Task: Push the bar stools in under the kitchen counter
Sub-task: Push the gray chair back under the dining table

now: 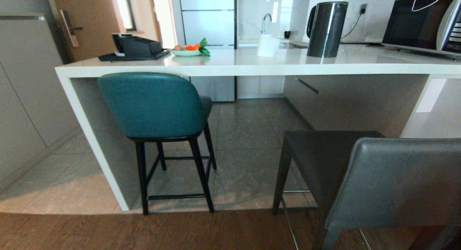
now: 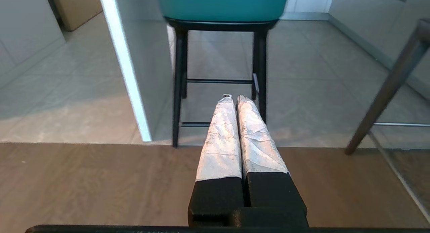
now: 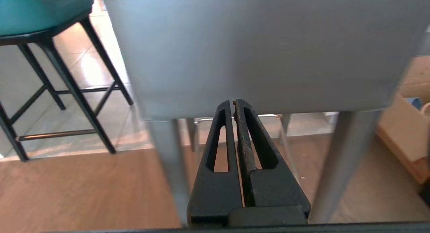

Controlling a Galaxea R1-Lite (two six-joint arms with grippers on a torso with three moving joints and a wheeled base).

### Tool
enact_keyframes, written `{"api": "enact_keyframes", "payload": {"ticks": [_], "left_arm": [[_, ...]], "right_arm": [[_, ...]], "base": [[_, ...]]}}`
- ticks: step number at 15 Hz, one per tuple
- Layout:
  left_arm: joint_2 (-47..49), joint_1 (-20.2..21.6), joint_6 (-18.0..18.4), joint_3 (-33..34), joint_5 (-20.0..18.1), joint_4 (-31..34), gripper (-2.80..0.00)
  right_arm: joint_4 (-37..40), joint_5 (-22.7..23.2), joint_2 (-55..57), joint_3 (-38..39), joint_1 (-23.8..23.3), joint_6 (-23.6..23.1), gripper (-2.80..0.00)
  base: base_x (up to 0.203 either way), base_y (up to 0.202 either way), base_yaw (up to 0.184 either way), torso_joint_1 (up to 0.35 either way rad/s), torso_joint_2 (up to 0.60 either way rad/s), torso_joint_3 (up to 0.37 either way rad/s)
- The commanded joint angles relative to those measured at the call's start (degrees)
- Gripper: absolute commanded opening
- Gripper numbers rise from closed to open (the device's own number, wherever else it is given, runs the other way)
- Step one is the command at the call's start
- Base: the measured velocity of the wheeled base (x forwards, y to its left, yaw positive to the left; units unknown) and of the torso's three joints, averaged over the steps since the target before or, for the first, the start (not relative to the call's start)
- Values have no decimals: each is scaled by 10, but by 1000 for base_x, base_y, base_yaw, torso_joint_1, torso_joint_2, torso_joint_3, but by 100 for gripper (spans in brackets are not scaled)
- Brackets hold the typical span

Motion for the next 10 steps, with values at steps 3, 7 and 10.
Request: {"api": "enact_keyframes", "payload": {"ticks": [3,7,10], "left_arm": [[0,0,0,2,0,0,-280],[0,0,0,2,0,0,-280],[0,0,0,2,0,0,-280]], "right_arm": [[0,0,1,3,0,0,-280],[0,0,1,3,-1,0,-280],[0,0,1,3,0,0,-280]], "base": [[0,-193,-1,3,1,2],[0,-196,1,3,1,4],[0,-196,1,1,3,2]]}}
